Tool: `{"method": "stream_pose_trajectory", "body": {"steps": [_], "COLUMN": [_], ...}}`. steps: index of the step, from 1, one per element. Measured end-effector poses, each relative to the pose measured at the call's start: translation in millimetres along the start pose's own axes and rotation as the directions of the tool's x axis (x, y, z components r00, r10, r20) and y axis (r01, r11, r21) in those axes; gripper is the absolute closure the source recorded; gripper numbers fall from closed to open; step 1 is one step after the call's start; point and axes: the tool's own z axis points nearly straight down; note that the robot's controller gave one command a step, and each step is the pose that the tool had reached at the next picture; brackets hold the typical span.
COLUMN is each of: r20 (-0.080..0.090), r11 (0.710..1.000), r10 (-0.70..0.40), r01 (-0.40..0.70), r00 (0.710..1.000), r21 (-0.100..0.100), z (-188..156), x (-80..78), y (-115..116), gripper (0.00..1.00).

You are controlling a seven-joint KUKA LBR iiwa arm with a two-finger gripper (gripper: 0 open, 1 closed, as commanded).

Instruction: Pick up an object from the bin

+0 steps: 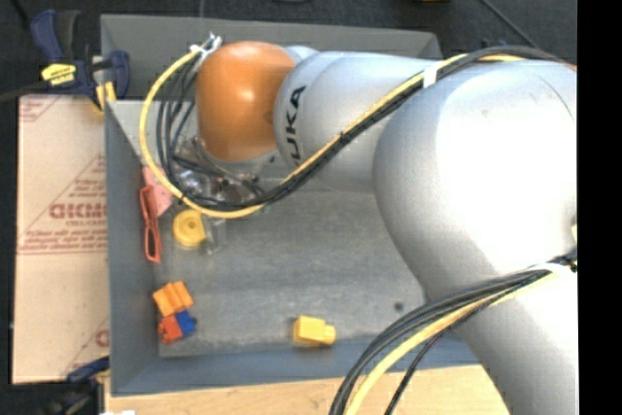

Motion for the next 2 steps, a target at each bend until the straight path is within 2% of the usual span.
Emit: {"method": "stream_pose_trajectory", "body": {"steps": [1, 2], "r20": [0.000, -0.008], "r11": [1.000, 1.000], "r10": [0.007, 0.011], "r01": [-0.007, -0.011], "r00": [1.000, 1.000], "r21": [0.000, -0.001], "z": [-1.2, -8.7], "x": [0.1, 1.4], "y": [0.1, 0.5], "gripper": [1.00, 1.00]}}
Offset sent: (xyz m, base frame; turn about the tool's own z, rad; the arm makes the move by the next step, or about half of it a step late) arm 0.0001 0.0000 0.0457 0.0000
